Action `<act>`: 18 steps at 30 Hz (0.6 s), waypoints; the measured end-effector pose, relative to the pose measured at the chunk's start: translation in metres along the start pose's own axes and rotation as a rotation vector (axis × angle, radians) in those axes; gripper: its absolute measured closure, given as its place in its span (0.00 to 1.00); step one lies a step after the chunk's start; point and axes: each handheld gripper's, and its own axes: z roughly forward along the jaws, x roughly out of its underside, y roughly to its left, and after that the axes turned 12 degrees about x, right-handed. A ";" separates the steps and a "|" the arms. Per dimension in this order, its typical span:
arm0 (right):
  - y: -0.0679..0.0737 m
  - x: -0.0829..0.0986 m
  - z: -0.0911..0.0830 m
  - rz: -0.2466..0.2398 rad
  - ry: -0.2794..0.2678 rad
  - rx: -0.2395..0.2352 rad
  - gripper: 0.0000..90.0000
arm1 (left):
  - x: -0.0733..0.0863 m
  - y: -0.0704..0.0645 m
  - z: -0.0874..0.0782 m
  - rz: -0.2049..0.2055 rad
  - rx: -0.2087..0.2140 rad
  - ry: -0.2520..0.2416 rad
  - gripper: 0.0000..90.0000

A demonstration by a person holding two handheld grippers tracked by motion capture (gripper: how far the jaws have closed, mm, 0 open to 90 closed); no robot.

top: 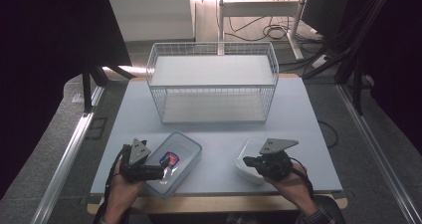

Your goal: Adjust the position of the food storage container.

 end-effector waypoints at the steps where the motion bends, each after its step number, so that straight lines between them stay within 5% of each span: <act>1: 0.002 0.000 0.001 -0.001 0.002 -0.008 0.99 | 0.000 0.000 0.000 0.000 -0.004 -0.002 0.05; 5: 0.018 -0.002 0.009 -0.043 0.026 -0.055 0.99 | 0.000 0.000 -0.001 0.003 -0.008 0.000 0.05; 9: 0.028 -0.001 0.016 -0.096 0.063 -0.043 0.99 | 0.001 0.000 0.000 0.017 -0.016 0.016 0.05; 13: 0.026 0.003 0.019 -0.121 0.097 -0.010 0.99 | 0.001 0.000 0.000 0.027 -0.020 0.021 0.05; 18: 0.018 0.006 0.016 -0.098 0.101 -0.011 0.99 | 0.002 0.000 0.001 0.026 -0.018 0.026 0.05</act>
